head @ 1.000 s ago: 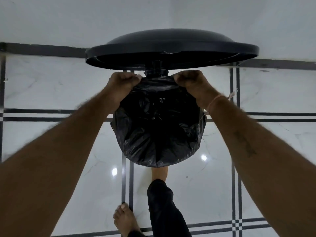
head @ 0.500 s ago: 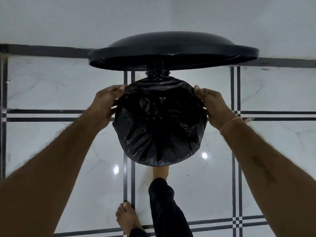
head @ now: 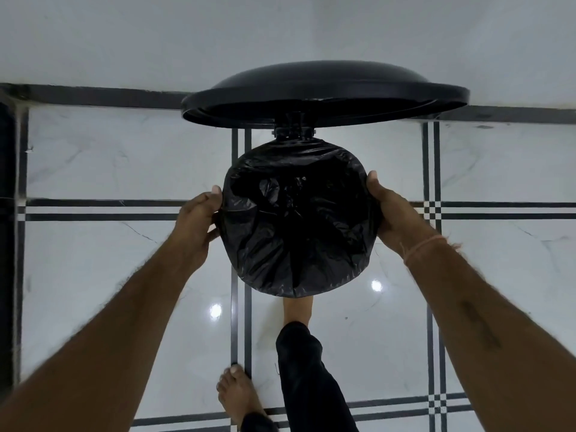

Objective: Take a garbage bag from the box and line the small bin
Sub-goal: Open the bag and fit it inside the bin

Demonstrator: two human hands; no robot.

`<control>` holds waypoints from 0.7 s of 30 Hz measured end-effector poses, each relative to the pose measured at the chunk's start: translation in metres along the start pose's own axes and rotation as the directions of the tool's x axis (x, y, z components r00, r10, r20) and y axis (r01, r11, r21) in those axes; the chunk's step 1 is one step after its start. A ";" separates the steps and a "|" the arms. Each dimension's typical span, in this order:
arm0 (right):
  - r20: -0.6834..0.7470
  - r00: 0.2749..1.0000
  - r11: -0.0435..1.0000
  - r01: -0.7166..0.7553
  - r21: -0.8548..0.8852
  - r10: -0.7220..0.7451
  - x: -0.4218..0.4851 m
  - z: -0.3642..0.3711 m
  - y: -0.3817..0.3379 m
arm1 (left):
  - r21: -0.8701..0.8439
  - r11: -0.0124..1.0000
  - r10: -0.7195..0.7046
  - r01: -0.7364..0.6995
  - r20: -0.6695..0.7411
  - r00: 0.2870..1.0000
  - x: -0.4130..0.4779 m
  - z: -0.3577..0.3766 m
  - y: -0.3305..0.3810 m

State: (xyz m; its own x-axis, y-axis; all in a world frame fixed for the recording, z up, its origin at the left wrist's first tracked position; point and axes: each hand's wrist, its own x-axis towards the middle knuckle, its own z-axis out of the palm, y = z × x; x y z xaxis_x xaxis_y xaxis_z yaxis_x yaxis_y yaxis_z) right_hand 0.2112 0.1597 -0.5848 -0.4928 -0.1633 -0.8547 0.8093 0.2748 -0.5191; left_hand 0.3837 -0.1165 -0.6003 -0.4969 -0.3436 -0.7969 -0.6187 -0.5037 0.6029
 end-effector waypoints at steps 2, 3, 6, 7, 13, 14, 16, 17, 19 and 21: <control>0.031 0.999 0.998 -0.018 0.062 0.016 -0.002 -0.001 -0.003 | 0.016 0.999 -0.041 0.041 -0.006 0.999 -0.002 0.000 -0.001; 0.043 0.999 0.998 -0.024 0.065 0.021 -0.003 -0.001 -0.003 | -0.005 0.996 -0.089 0.089 -0.004 0.996 -0.002 0.003 0.002; -0.020 1.000 0.996 -0.018 0.089 0.020 -0.006 -0.001 0.001 | -0.033 0.989 -0.147 0.145 -0.062 0.987 0.002 0.008 0.004; -0.090 0.996 0.995 0.008 0.100 0.001 -0.008 0.002 0.006 | -0.008 0.994 -0.107 0.107 -0.123 0.987 0.002 0.010 0.001; -0.438 0.897 0.977 0.139 0.160 -0.056 -0.046 0.022 0.053 | -0.140 0.990 0.006 -0.031 -0.177 0.984 -0.031 0.017 -0.018; -0.420 0.908 0.974 0.091 0.209 0.005 -0.048 0.022 0.057 | -0.137 0.990 0.009 -0.030 -0.156 0.988 -0.033 0.017 -0.019; -0.380 0.920 0.952 0.030 0.303 0.092 -0.049 0.022 0.061 | -0.173 0.985 -0.043 0.015 -0.162 0.986 -0.032 0.016 -0.018; -0.354 0.929 0.935 0.022 0.353 0.111 -0.048 0.021 0.061 | -0.201 0.978 -0.094 0.060 -0.163 0.982 -0.030 0.017 -0.017; -0.293 0.949 0.899 0.025 0.436 0.116 -0.044 0.016 0.063 | -0.275 0.954 -0.173 0.123 -0.166 0.971 -0.028 0.018 -0.016; -0.245 0.964 0.875 0.027 0.483 0.105 -0.042 0.010 0.067 | -0.325 0.940 -0.173 0.099 -0.205 0.963 -0.029 0.021 -0.019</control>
State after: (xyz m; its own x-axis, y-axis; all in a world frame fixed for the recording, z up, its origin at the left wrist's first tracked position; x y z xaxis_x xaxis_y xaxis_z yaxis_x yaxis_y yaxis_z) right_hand 0.2900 0.1754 -0.5836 -0.4681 0.1033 -0.8776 0.8493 -0.2218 -0.4791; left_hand 0.3971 -0.0807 -0.5883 -0.2469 -0.4068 -0.8795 -0.4333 -0.7655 0.4757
